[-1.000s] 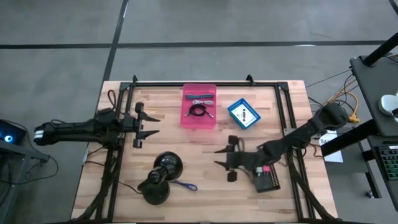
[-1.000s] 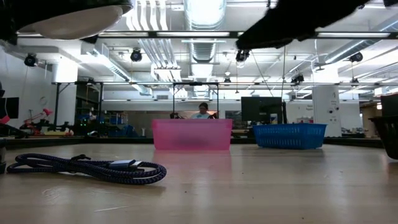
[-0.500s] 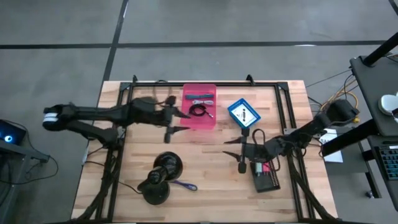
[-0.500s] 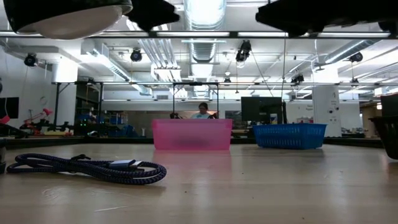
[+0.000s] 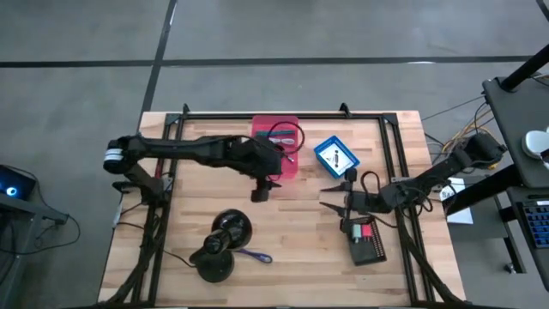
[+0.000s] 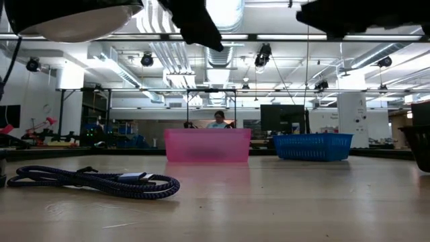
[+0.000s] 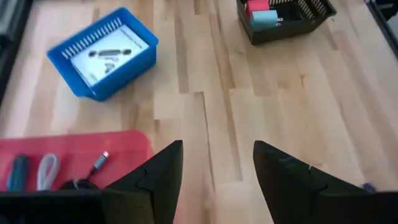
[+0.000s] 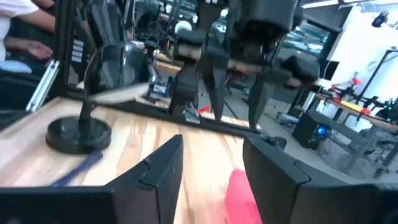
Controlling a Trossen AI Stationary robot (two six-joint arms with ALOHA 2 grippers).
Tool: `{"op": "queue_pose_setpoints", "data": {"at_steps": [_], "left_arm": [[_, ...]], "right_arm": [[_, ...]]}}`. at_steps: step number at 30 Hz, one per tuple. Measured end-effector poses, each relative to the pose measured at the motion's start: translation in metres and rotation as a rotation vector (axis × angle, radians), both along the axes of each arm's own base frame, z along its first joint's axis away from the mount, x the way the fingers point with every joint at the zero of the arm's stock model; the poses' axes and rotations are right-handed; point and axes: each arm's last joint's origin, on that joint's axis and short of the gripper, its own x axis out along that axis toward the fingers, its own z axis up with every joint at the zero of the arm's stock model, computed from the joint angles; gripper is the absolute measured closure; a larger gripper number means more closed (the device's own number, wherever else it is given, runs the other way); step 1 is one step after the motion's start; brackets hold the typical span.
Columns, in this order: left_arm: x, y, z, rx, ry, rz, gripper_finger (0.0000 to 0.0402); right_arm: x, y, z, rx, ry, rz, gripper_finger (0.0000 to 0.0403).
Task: Pick and place items into bin
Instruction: Put the blue charger cable into the pink bin
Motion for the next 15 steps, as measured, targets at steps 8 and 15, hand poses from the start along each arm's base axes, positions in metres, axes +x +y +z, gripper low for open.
{"op": "queue_pose_setpoints", "data": {"at_steps": [8, 15], "left_arm": [[0.023, -0.025, -0.01, -0.082, 0.154, 0.016, 0.0222], [0.041, -0.059, -0.035, -0.116, 0.245, -0.012, 0.0222]], "right_arm": [[-0.016, -0.008, -0.005, -0.024, -0.011, -0.006, 0.0248], [-0.022, -0.01, -0.006, -0.092, -0.017, -0.01, 0.0248]]}}
